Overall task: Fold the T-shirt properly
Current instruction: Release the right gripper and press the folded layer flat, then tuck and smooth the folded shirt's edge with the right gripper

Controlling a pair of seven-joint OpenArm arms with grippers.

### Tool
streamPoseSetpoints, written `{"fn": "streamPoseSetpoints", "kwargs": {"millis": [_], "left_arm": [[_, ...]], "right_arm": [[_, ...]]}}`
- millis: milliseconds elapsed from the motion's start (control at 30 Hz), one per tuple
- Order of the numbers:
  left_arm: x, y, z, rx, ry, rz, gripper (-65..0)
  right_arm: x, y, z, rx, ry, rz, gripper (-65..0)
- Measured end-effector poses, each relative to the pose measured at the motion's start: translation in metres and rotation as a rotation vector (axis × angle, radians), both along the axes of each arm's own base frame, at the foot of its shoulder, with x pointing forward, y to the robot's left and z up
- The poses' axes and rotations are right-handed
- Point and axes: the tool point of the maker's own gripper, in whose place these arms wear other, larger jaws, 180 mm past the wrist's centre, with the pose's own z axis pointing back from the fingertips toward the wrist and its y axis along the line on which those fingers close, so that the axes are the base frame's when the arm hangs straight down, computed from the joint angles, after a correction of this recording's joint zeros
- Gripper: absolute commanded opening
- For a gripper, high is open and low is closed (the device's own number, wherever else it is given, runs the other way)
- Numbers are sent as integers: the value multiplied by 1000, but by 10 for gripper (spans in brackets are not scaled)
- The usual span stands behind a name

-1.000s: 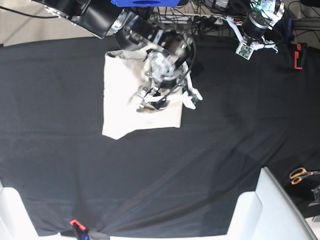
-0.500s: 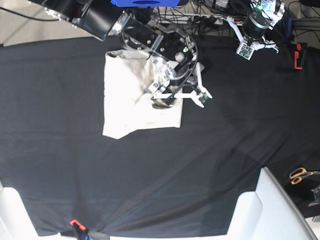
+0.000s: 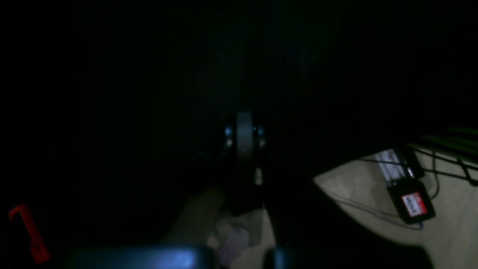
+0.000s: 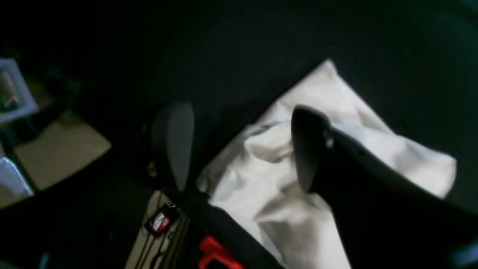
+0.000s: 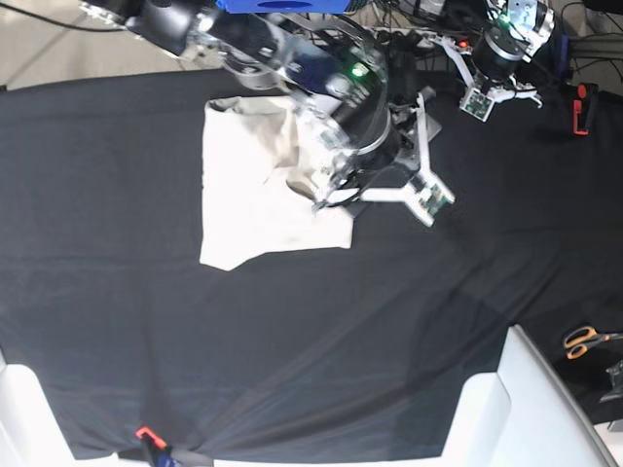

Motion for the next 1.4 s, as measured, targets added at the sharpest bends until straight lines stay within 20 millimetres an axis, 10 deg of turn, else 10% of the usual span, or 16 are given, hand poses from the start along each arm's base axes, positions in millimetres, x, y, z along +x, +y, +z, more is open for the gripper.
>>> {"fn": "streamPoseSetpoints", "kwargs": {"millis": [200, 300, 667, 1133, 1400], "left_arm": [[2, 3, 1, 4, -4, 4, -650], [2, 3, 1, 4, -5, 6, -650], [1, 1, 1, 1, -3, 1, -650], [-1, 8, 1, 16, 3, -3, -650], [0, 5, 1, 11, 3, -10, -650]], "right_arm": [[29, -72, 2, -26, 9, -199, -650], [19, -101, -21, -50, 82, -292, -624], [-2, -114, -75, -97, 120, -287, -645], [10, -164, -86, -150, 112, -397, -645], [12, -159, -105, -153, 127, -405, -645]]}}
